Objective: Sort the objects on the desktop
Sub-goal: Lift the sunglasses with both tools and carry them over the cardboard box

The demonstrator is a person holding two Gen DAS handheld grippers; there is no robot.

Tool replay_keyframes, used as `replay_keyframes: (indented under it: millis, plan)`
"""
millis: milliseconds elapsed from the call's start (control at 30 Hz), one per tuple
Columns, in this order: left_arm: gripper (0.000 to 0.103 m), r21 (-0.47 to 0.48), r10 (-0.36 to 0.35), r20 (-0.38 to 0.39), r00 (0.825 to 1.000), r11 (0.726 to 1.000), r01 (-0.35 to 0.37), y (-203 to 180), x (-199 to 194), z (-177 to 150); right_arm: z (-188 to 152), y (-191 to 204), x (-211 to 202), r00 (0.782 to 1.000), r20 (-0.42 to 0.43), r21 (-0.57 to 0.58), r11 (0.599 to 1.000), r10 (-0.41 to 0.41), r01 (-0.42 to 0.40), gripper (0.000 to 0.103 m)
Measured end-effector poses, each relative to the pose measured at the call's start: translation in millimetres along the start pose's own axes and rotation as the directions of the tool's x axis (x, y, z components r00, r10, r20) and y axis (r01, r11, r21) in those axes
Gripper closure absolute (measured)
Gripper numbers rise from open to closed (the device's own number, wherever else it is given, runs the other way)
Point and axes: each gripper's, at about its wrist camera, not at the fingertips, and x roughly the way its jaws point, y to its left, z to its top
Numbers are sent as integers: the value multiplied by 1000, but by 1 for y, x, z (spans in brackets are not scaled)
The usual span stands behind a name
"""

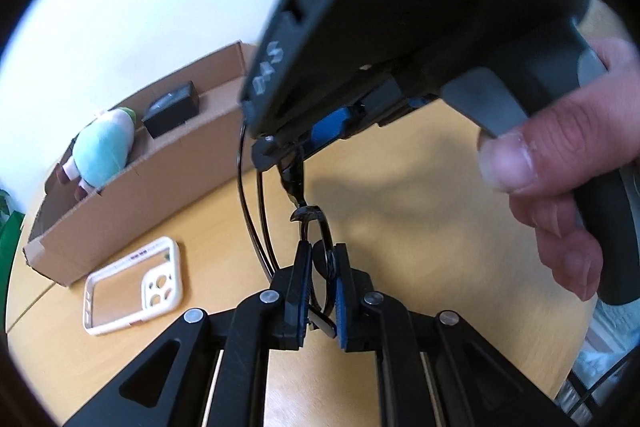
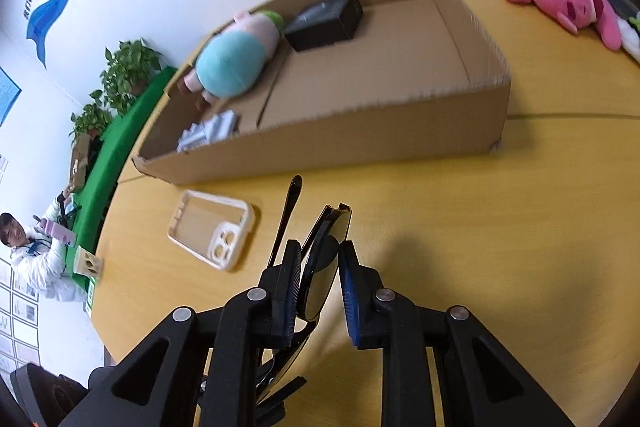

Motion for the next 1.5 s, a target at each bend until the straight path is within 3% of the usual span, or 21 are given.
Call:
replay_keyframes:
  millis: [267,500,700,1000,1133,1367,1500]
  plan:
    - [93,-5,74,109,991,997,-74,30,-19,40,45,13,-36,993,114,-49,998,32,-26,83]
    - [93,-42,75,176,981,997,-69,49,-14,100,111,28,-58,985,169,-138,990,30,-7,83]
    - [93,-115,60,166,984,992,-41,77,9,149,172,26,-54,987,158,-183,983,8,21,83]
    - [93,-233,-3,96,995,972,26,115,67,209,261,13,-7,996,70,-222,972,-62,76,83]
    - [93,-306,-55,49,997,950,67,130,102,225,297,-5,30,996,0,-215,973,-85,83,83]
    - [93,-463,-199,-47,979,873,155,168,186,228,332,-50,108,981,-129,-198,973,-146,119,83]
    - [93,-514,-227,-73,971,843,158,173,218,225,342,-66,146,970,-175,-197,971,-169,134,84]
